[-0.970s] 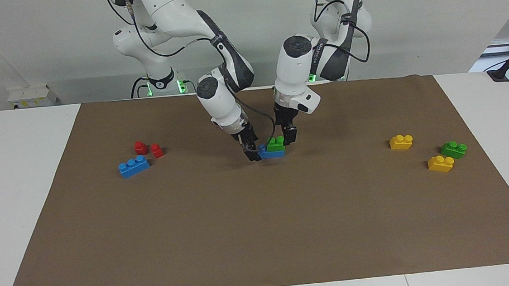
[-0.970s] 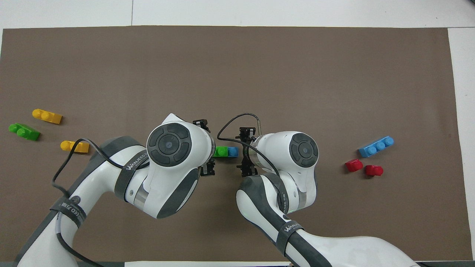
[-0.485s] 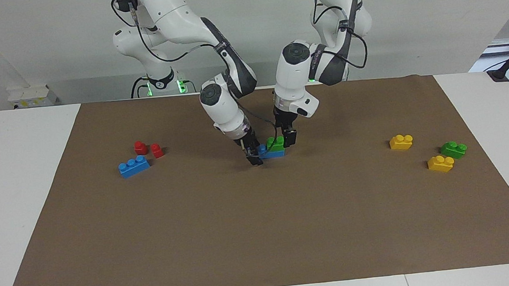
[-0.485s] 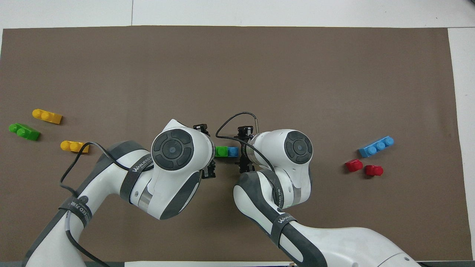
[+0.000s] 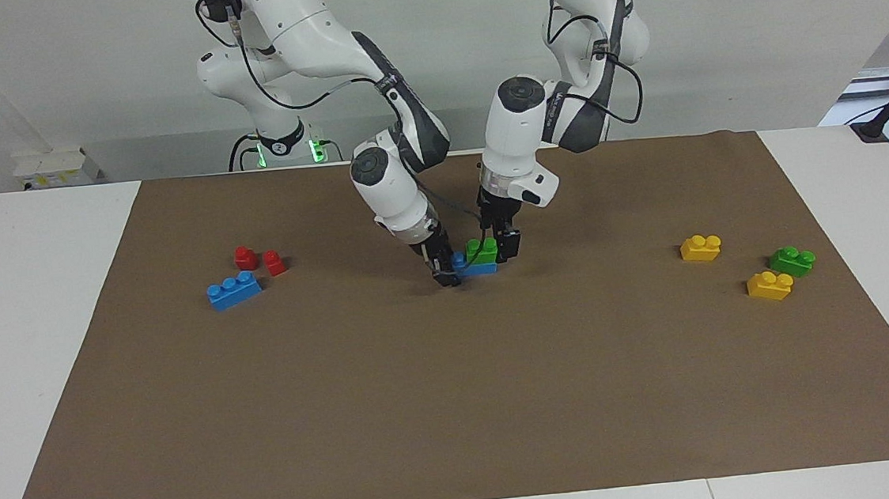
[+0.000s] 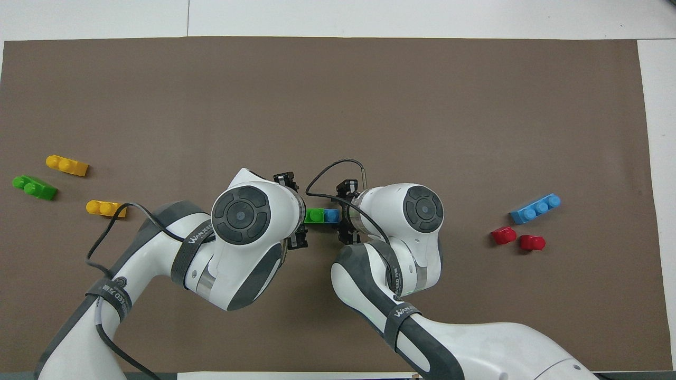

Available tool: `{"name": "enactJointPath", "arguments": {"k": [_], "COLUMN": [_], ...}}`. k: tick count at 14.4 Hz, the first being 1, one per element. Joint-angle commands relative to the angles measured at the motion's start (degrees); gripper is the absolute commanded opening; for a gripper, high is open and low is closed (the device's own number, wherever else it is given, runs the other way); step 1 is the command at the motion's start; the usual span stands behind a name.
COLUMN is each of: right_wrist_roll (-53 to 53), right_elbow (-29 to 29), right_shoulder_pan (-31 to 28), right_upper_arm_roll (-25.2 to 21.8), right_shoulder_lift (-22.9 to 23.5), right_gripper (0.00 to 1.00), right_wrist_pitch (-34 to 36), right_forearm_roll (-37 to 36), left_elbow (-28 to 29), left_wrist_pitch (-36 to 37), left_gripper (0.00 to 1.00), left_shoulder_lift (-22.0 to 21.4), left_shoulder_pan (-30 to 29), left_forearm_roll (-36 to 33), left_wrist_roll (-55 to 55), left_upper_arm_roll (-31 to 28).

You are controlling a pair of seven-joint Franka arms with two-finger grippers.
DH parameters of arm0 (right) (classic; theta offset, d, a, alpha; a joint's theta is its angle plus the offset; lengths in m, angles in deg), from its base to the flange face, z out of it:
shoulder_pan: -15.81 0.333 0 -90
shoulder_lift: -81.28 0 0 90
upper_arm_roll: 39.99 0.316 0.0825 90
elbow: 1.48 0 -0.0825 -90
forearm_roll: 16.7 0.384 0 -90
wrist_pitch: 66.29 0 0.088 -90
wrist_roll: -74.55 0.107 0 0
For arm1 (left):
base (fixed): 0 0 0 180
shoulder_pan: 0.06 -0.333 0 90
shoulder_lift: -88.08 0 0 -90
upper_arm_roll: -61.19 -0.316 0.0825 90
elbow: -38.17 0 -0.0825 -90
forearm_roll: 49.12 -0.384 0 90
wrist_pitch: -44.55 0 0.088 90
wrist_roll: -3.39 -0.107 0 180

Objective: Remove green block with left arm and hold with right
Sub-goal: 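Grasp the green brick with the left gripper while the right gripper grasps the blue brick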

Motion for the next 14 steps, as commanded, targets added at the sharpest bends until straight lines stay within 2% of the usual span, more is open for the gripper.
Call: {"name": "enactJointPath", "arguments": {"k": [1,2,3,9,11,14], "right_wrist_roll": [-1.94,-1.94,-1.94,-2.03,-2.03,-2.03], "right_elbow": [0.66,0.66,0.58,0.58,0.58,0.58], "right_shoulder_pan": [-0.02,-0.11,-0.11,-0.20,-0.20,-0.20], "right_upper_arm_roll": [0.23,0.23,0.23,0.23,0.23,0.23], "right_shoulder_lift": [0.71,0.62,0.62,0.62,0.62,0.62], "right_gripper": [0.10,0.02,0.00,0.00,0.00,0.00], "right_wrist_pitch": [-0.86,-0.77,-0.68,-0.68,-0.68,-0.68], "right_forearm_roll": [1.51,1.51,1.60,3.62,3.62,3.62], "left_elbow": [0.94,0.94,0.94,1.12,1.21,1.21], "left_wrist_pitch": [-2.62,-2.62,-2.62,-2.88,-2.97,-2.88], "left_gripper": [1.00,1.00,1.00,1.00,0.90,0.71], "left_shoulder_lift": [1.30,1.48,1.48,1.57,1.48,2.44], "left_shoulder_pan": [0.81,0.98,0.98,0.90,1.16,1.34], "left_forearm_roll": [-0.17,-0.26,-0.78,-1.40,-2.10,-3.85], "left_wrist_roll": [1.32,1.32,1.41,1.41,1.41,2.54], "left_upper_arm_roll": [-0.66,-0.66,-0.66,-0.66,-0.66,-0.66]}}
